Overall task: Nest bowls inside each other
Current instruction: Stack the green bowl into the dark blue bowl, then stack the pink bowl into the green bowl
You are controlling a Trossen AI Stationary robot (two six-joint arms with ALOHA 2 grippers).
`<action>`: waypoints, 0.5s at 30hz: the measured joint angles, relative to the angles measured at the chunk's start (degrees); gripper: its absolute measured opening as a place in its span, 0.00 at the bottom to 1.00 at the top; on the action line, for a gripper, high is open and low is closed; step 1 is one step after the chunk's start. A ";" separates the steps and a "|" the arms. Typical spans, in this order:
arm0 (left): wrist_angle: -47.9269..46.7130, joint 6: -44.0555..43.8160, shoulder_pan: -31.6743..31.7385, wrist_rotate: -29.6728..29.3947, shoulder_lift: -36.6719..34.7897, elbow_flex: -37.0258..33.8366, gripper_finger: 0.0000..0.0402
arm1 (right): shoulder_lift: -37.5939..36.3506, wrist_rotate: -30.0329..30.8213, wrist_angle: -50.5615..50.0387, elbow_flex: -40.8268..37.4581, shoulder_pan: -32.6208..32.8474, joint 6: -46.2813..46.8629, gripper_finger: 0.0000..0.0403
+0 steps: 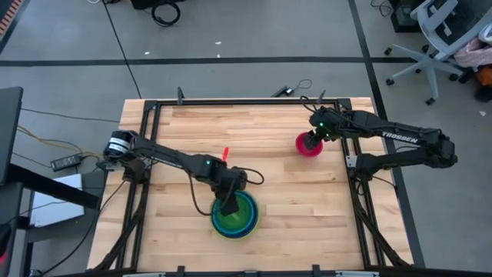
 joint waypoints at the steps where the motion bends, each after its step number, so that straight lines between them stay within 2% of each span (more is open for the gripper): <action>1: -0.09 -1.17 -0.11 0.14 0.00 0.00 0.46 | 0.00 -0.28 0.04 -0.35 -0.23 -0.36 0.58; 4: -0.65 -3.90 -0.19 0.57 -0.93 -0.02 0.57 | 0.00 -0.44 1.00 -2.92 -1.34 -1.05 0.60; 7: -0.62 -6.05 0.28 0.60 -3.68 -0.01 0.63 | 0.04 -3.41 4.18 -7.90 -3.47 -1.36 0.61; 11: -1.61 -7.18 1.36 -0.18 -7.83 0.00 0.65 | 0.18 -4.18 8.88 -14.41 -6.74 -0.66 0.61; 15: -2.43 -8.10 2.91 -1.65 -10.59 0.00 0.65 | 0.41 1.07 10.29 -17.25 -9.70 0.44 0.61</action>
